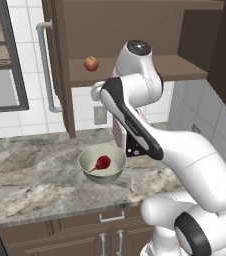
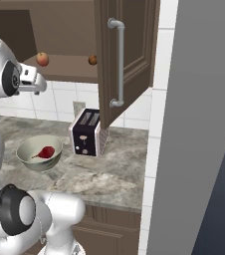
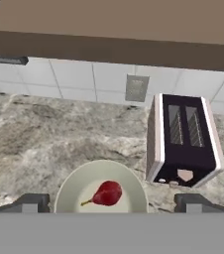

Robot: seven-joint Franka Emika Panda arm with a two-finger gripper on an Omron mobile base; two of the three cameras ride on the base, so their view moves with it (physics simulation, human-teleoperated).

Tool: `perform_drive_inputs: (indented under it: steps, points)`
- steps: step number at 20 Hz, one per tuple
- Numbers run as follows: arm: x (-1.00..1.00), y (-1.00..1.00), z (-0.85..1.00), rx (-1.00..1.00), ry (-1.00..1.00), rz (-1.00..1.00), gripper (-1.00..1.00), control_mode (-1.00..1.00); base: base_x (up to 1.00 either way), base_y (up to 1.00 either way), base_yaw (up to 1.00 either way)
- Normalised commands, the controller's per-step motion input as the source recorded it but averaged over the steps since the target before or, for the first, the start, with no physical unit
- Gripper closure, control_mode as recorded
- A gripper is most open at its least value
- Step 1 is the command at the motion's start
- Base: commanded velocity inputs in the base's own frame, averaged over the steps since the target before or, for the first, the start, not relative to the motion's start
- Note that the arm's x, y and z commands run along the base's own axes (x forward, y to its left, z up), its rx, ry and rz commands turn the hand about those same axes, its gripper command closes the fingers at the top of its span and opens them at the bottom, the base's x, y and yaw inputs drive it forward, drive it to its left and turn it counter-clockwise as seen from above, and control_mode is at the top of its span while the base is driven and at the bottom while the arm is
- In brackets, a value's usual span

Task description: Open the cabinet. Pick the peach and pear from the cabinet and place them into the bowl. Then close the cabinet.

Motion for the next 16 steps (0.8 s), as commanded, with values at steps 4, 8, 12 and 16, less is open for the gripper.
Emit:
perform_drive_inputs:
  steps: [4, 8, 12, 16]
  points:
    - [0.22, -0.06, 0.29, 0.08, -0.13, -0.07, -1.0, -1.0, 0.0, 0.0, 0.0]
    - [0.33, -0.01, 0.33, 0.1, -0.13, -0.06, -1.0, -1.0, 0.0, 0.0, 0.0]
    - [0.36, 0.0, 0.44, 0.07, -0.07, -0.04, -1.0, -1.0, 0.0, 0.0, 0.0]
    - [0.4, 0.0, 0.41, 0.01, 0.0, -0.01, -1.0, -1.0, 0.0, 0.0, 0.0]
